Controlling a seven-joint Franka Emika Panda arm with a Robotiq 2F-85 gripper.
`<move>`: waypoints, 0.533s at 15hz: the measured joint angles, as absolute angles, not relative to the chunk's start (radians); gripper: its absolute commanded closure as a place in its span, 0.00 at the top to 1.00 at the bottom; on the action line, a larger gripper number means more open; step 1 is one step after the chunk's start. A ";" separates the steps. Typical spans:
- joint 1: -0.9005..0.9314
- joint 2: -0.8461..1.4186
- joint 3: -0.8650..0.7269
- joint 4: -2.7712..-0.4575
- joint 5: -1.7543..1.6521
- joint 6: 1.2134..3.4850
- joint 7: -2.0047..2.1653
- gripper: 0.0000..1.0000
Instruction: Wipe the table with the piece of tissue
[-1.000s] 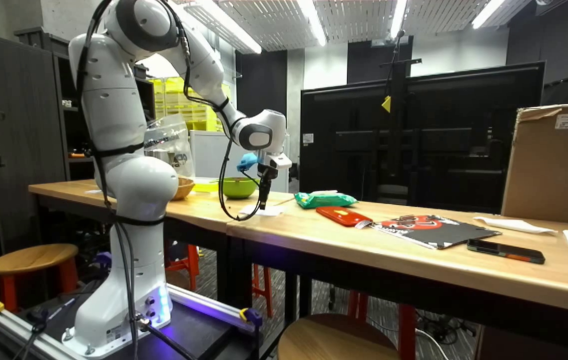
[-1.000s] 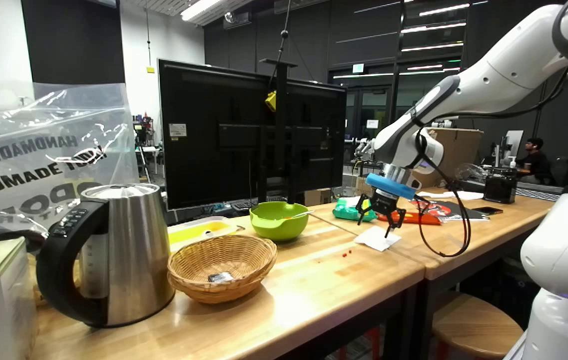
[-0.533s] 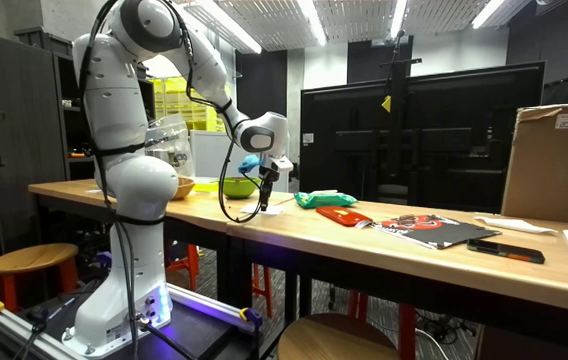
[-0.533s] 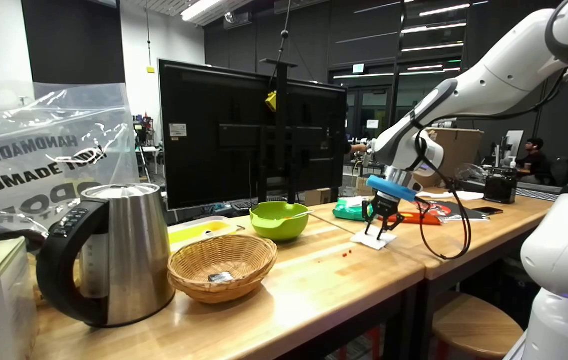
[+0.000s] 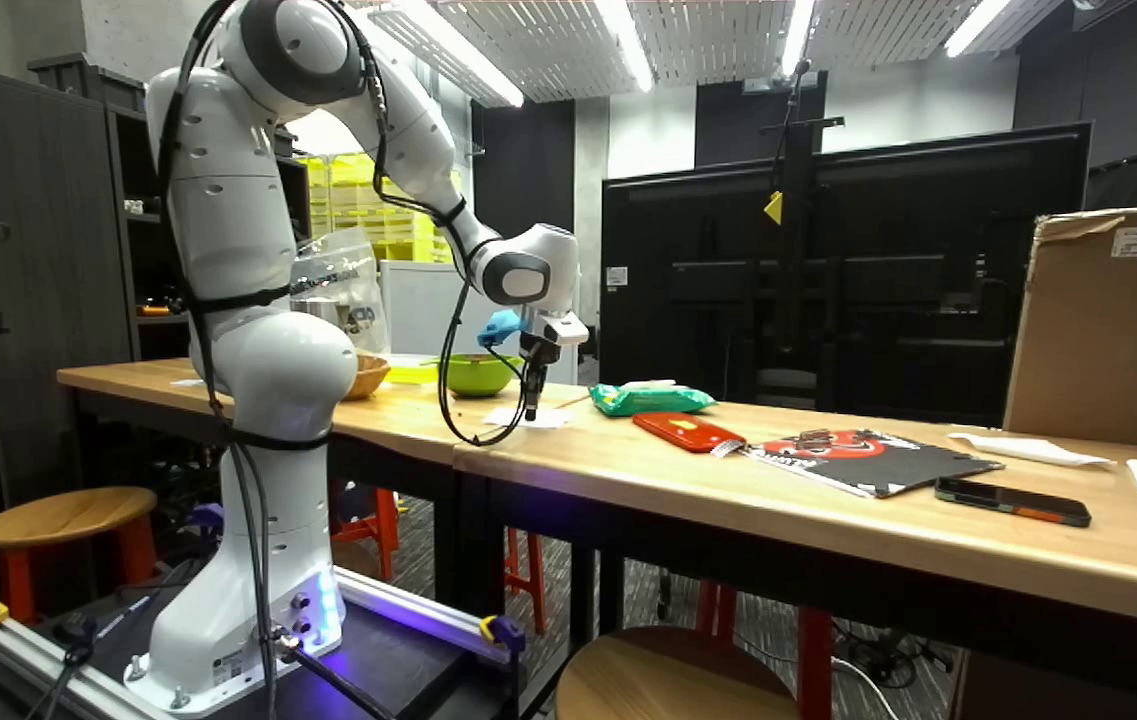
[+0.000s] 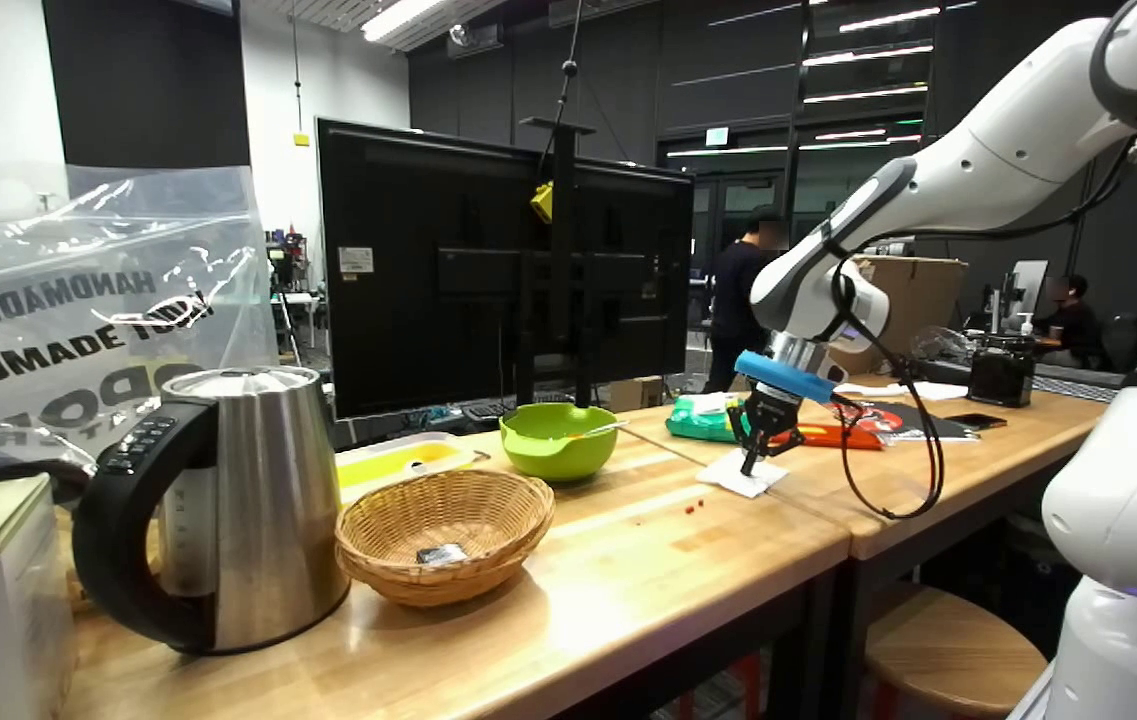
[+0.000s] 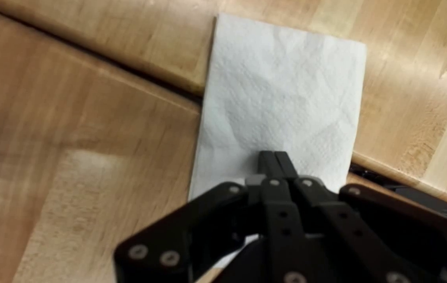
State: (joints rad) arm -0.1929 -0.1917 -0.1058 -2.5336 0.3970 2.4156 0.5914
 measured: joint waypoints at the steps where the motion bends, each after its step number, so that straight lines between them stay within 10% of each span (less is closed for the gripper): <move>1: -0.193 -0.192 -0.106 -2.534 0.397 2.416 0.591 0.00; 8: -0.185 -0.189 -0.105 -2.534 0.397 2.414 0.591 0.00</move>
State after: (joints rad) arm -0.1852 -0.1889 -0.1050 -2.5336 0.3970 2.4135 0.5913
